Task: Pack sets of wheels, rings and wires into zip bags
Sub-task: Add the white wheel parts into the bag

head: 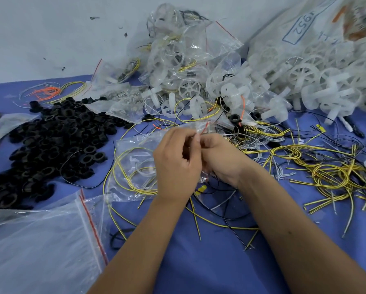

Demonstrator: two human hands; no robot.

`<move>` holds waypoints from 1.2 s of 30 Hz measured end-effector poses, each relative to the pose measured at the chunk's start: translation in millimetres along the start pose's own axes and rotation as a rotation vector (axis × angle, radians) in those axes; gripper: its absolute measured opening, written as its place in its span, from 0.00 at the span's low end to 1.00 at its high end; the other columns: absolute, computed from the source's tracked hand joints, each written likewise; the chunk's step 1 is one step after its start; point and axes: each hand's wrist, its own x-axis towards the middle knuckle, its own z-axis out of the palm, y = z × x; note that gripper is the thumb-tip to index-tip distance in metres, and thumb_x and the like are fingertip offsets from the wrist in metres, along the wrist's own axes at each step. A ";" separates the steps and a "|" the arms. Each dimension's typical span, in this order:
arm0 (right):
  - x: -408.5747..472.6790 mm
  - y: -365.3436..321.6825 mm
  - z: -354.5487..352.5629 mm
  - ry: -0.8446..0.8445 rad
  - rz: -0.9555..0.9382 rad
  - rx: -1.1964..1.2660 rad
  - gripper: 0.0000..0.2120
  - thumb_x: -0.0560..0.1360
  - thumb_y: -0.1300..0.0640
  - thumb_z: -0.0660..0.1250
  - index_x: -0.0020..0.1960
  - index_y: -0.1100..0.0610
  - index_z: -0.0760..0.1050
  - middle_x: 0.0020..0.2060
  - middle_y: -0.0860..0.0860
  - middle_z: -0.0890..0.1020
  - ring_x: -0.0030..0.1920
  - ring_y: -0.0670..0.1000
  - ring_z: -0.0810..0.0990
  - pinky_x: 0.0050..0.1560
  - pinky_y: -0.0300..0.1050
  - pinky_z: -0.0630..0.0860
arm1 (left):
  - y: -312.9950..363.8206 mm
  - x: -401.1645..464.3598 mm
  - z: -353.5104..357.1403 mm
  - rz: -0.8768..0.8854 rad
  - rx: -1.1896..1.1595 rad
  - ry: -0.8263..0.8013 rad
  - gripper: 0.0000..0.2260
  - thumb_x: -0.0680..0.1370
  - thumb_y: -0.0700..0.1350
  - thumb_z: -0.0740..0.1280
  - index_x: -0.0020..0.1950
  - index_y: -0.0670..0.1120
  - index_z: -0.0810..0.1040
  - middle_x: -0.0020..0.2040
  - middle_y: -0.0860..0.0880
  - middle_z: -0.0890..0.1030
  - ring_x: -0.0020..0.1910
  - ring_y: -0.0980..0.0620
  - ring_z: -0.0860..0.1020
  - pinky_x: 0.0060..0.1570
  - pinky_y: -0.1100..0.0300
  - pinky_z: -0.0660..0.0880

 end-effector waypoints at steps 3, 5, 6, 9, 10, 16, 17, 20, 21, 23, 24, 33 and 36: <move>2.0 0.0 -6.2 0.077 -0.037 -0.020 0.07 0.80 0.69 0.64 0.49 0.70 0.80 0.41 0.72 0.82 0.32 0.59 0.81 0.29 0.46 0.77 | -7.1 0.5 3.4 -0.141 -0.031 -0.042 0.04 0.78 0.40 0.70 0.43 0.44 0.80 0.38 0.52 0.81 0.38 0.52 0.78 0.41 0.57 0.75; 3.5 -1.4 -11.0 0.190 -0.058 0.014 0.06 0.79 0.71 0.64 0.48 0.70 0.79 0.42 0.67 0.84 0.38 0.59 0.85 0.36 0.45 0.82 | -12.0 0.1 5.4 -0.251 -0.056 -0.088 0.04 0.77 0.43 0.70 0.42 0.46 0.80 0.36 0.53 0.81 0.36 0.52 0.79 0.40 0.51 0.77; 4.1 -2.1 -13.5 0.258 -0.067 0.036 0.06 0.79 0.71 0.64 0.46 0.69 0.79 0.41 0.65 0.85 0.38 0.58 0.86 0.38 0.44 0.83 | -13.8 -0.3 6.1 -0.290 -0.061 -0.114 0.05 0.77 0.43 0.69 0.41 0.47 0.80 0.35 0.53 0.81 0.35 0.53 0.79 0.40 0.51 0.77; 5.4 -4.8 -24.5 0.454 -0.098 0.024 0.07 0.80 0.67 0.65 0.45 0.65 0.79 0.36 0.62 0.84 0.33 0.58 0.86 0.33 0.46 0.83 | -17.7 -1.5 7.7 -0.340 -0.056 -0.202 0.06 0.76 0.43 0.70 0.39 0.49 0.80 0.32 0.55 0.79 0.32 0.56 0.77 0.37 0.55 0.76; 5.5 -4.0 -29.9 0.529 -0.110 -0.034 0.07 0.80 0.65 0.66 0.45 0.63 0.80 0.34 0.60 0.84 0.31 0.57 0.86 0.32 0.48 0.83 | -18.7 -1.8 8.2 -0.343 -0.052 -0.244 0.06 0.77 0.43 0.71 0.39 0.49 0.80 0.31 0.55 0.79 0.32 0.56 0.77 0.36 0.57 0.75; 1.5 6.1 -70.4 0.860 -0.160 -0.621 0.08 0.78 0.55 0.69 0.46 0.58 0.84 0.35 0.52 0.85 0.37 0.54 0.84 0.46 0.55 0.82 | -9.1 -5.5 8.5 -0.137 0.002 -0.454 0.03 0.75 0.45 0.71 0.43 0.49 0.78 0.36 0.55 0.77 0.34 0.56 0.75 0.37 0.56 0.74; 1.4 6.5 -71.2 0.835 -0.159 -0.617 0.08 0.78 0.55 0.69 0.45 0.58 0.84 0.35 0.52 0.85 0.36 0.53 0.84 0.46 0.55 0.82 | -6.0 -6.3 8.3 -0.089 0.017 -0.504 0.03 0.75 0.46 0.70 0.44 0.49 0.78 0.38 0.54 0.77 0.36 0.54 0.75 0.39 0.54 0.75; 2.5 5.4 -63.5 0.664 -0.170 -0.642 0.07 0.78 0.56 0.70 0.42 0.56 0.83 0.32 0.50 0.85 0.33 0.50 0.83 0.43 0.54 0.82 | -2.2 -8.2 10.1 -0.019 0.104 -0.640 0.06 0.76 0.47 0.70 0.48 0.49 0.74 0.43 0.51 0.77 0.44 0.47 0.76 0.45 0.49 0.76; 2.9 4.8 -60.2 0.608 -0.172 -0.656 0.07 0.77 0.57 0.70 0.42 0.56 0.83 0.32 0.50 0.85 0.33 0.50 0.83 0.42 0.53 0.82 | -2.0 -8.4 10.5 -0.010 0.136 -0.654 0.06 0.76 0.46 0.70 0.48 0.49 0.74 0.44 0.51 0.77 0.45 0.45 0.76 0.45 0.47 0.75; 3.3 4.4 -57.7 0.558 -0.182 -0.689 0.06 0.77 0.58 0.71 0.41 0.56 0.83 0.31 0.50 0.84 0.33 0.52 0.83 0.41 0.52 0.81 | -2.3 -8.4 10.1 -0.009 0.169 -0.655 0.06 0.76 0.46 0.69 0.48 0.49 0.73 0.45 0.50 0.76 0.46 0.44 0.76 0.45 0.46 0.75; 3.1 4.9 -58.8 0.573 -0.191 -0.709 0.06 0.77 0.58 0.71 0.42 0.57 0.84 0.32 0.50 0.84 0.33 0.53 0.83 0.41 0.52 0.81 | -1.5 -8.8 10.1 0.001 0.184 -0.653 0.06 0.77 0.46 0.68 0.48 0.48 0.72 0.46 0.50 0.76 0.46 0.43 0.76 0.45 0.46 0.75; -7.3 -2.7 -79.0 0.758 -0.145 -0.620 0.06 0.78 0.58 0.69 0.45 0.57 0.84 0.33 0.50 0.85 0.33 0.47 0.82 0.45 0.51 0.82 | -4.1 -10.0 12.6 -0.173 0.161 -0.466 0.02 0.78 0.40 0.68 0.46 0.45 0.76 0.44 0.48 0.78 0.43 0.44 0.78 0.43 0.45 0.77; -12.3 -6.9 -85.0 0.701 -0.148 -0.569 0.05 0.79 0.58 0.70 0.44 0.56 0.83 0.32 0.49 0.85 0.31 0.46 0.80 0.42 0.51 0.82 | -12.5 -5.5 9.9 -0.385 0.165 -0.317 0.05 0.77 0.38 0.68 0.43 0.46 0.77 0.40 0.49 0.79 0.40 0.48 0.78 0.43 0.46 0.77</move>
